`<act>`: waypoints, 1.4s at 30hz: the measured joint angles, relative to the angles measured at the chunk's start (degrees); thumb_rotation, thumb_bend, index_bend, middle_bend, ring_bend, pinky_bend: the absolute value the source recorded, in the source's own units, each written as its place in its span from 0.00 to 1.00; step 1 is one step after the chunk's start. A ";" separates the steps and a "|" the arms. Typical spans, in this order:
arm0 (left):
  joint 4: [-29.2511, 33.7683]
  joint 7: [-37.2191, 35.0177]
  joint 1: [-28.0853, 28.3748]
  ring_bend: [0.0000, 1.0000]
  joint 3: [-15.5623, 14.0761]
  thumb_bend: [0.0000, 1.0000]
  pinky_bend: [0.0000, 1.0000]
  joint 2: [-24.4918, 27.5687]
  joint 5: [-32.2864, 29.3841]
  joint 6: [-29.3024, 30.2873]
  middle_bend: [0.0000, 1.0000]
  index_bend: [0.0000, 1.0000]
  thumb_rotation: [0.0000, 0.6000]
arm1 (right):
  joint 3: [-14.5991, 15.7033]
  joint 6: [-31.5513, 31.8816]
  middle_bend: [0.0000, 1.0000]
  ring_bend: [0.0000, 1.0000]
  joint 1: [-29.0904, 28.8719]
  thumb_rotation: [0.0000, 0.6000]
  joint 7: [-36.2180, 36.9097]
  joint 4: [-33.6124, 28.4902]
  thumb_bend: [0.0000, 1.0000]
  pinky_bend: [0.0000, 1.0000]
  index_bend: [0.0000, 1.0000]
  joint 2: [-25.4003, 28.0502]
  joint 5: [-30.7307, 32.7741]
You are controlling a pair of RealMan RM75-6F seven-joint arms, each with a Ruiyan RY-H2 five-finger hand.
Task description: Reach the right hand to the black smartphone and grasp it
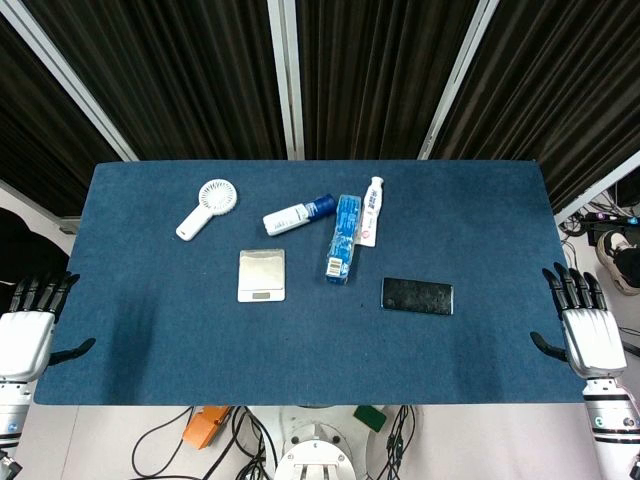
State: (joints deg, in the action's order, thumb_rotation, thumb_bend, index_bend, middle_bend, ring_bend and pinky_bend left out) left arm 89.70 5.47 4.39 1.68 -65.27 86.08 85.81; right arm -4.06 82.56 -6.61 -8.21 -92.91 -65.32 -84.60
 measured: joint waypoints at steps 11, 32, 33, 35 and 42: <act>0.49 0.20 0.10 0.03 0.15 0.13 0.00 -0.11 0.47 0.38 0.09 0.10 1.00 | -0.93 -2.44 0.06 0.00 -1.81 1.00 -1.67 -1.21 0.30 0.00 0.07 -1.68 1.39; -1.80 -1.62 1.08 0.03 0.47 0.13 0.00 -1.18 -0.31 -1.44 0.09 0.10 1.00 | -6.32 -23.95 0.06 0.00 -17.59 1.00 -12.09 0.97 0.27 0.00 0.39 -19.01 22.68; -2.00 -1.72 1.15 0.03 0.49 0.13 0.00 -1.27 -0.39 -1.58 0.09 0.10 1.00 | -6.33 -24.16 0.06 0.00 -17.96 1.00 -12.44 1.38 0.27 0.00 0.38 -19.46 23.06; -2.26 -1.89 1.29 0.03 0.51 0.13 0.00 -1.39 -0.43 -1.79 0.09 0.10 1.00 | -6.24 -24.23 0.06 0.00 -18.48 1.00 -13.20 2.47 0.27 0.00 0.37 -20.38 23.46; -2.81 -2.21 1.64 0.03 0.56 0.13 0.00 -1.70 -0.59 -2.30 0.09 0.10 1.00 | -5.58 -24.07 0.06 0.00 -19.84 1.00 -14.32 6.98 0.27 0.00 0.36 -23.78 24.17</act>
State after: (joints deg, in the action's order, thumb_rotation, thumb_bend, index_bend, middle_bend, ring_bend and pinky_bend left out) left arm 86.89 3.26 6.03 2.24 -66.98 85.48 83.50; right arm -9.64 58.49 -26.45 -22.53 -85.93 -89.10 -60.43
